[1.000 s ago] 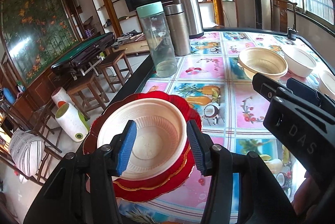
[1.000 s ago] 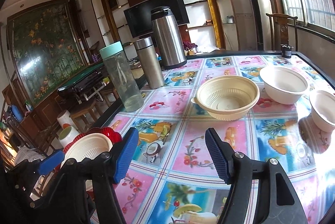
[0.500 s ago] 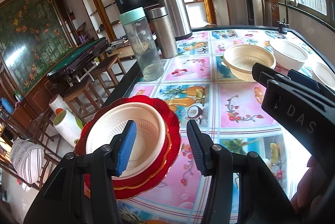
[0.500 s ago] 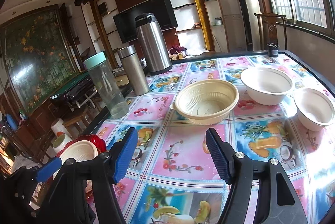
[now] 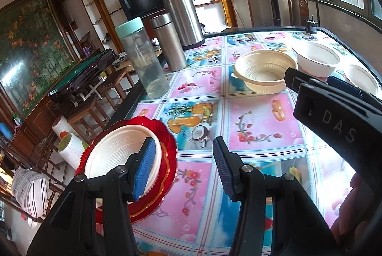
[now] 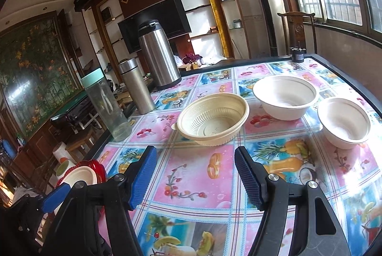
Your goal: Organize plates and bowls
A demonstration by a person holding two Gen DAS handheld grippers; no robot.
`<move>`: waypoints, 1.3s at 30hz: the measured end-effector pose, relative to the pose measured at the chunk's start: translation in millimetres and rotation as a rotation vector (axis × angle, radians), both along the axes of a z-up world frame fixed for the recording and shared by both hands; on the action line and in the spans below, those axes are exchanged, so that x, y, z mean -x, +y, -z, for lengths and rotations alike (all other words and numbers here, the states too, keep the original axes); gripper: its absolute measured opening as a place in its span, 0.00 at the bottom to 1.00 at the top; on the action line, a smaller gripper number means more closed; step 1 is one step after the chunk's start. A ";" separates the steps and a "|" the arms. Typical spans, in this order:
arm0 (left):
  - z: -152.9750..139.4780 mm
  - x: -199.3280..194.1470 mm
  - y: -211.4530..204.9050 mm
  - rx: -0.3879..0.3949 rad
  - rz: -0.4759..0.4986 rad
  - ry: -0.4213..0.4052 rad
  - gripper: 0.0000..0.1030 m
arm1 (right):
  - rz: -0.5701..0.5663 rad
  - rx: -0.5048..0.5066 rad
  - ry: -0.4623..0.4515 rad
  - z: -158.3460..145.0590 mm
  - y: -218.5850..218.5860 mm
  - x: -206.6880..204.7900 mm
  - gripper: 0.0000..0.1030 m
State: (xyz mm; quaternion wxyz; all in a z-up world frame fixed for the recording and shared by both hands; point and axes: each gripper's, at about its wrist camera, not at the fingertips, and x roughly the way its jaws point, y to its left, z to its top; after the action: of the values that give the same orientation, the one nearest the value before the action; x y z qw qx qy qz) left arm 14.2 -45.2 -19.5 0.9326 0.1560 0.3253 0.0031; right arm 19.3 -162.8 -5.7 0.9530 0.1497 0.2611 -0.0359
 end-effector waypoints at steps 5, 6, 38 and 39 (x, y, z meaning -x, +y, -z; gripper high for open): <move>2.3 0.0 -8.3 -0.008 0.015 0.006 0.48 | 0.011 -0.003 -0.002 -1.1 -6.9 1.7 0.68; 2.3 -0.1 -9.4 -0.008 0.016 0.006 0.48 | 0.013 -0.002 -0.002 -1.0 -7.5 2.0 0.67; 9.6 -1.0 -31.1 -0.021 0.061 0.026 0.48 | 0.053 0.010 0.030 3.2 -26.6 -0.2 0.68; 10.0 -1.4 -31.7 -0.021 0.063 0.027 0.48 | 0.053 0.011 0.032 3.4 -27.1 -0.4 0.68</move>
State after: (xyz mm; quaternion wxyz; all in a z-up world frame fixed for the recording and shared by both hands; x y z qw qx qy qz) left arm 15.6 -76.9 -29.5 0.9260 0.1761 0.3329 -0.0250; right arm 19.7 -189.9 -9.1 0.9482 0.1509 0.2720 -0.0650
